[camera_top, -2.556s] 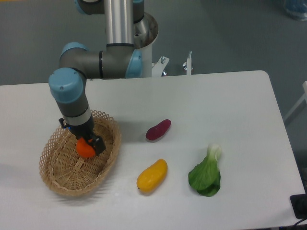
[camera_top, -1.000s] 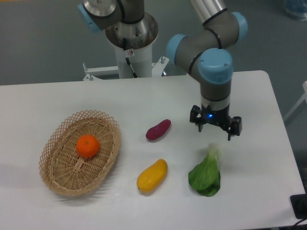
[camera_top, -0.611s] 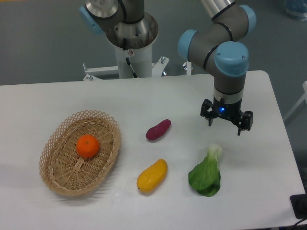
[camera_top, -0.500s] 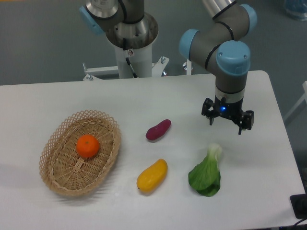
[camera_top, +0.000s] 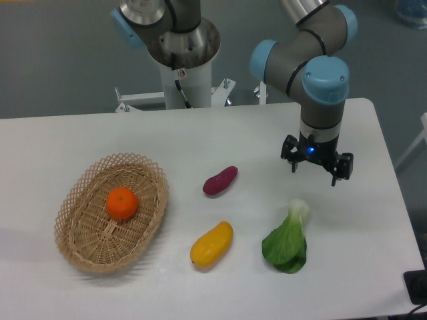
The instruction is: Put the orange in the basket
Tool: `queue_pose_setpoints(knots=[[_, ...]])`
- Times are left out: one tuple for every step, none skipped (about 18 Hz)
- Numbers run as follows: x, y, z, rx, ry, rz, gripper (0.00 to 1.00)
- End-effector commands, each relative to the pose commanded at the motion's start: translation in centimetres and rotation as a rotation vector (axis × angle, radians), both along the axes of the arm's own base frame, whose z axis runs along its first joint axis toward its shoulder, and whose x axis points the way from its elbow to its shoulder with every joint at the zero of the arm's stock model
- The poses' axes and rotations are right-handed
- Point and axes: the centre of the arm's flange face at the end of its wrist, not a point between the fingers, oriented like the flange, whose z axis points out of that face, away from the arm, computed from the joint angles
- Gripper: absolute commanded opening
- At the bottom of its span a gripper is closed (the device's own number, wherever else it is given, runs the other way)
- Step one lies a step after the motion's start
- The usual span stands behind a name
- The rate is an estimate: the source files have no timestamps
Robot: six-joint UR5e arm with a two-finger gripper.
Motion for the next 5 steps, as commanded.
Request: queue_pose_setpoints(knots=[[0.05, 0.06, 0.00, -0.001, 0.001, -0.001, 1.00], [0.05, 0.06, 0.00, -0.001, 0.001, 0.000, 1.00], [0.05, 0.06, 0.00, -0.001, 0.001, 0.000, 1.00], [0.08, 0.03, -0.07, -0.003, 0.000, 0.001, 1.00], [0.09, 0.04, -0.07, -0.002, -0.001, 0.000, 1.00]])
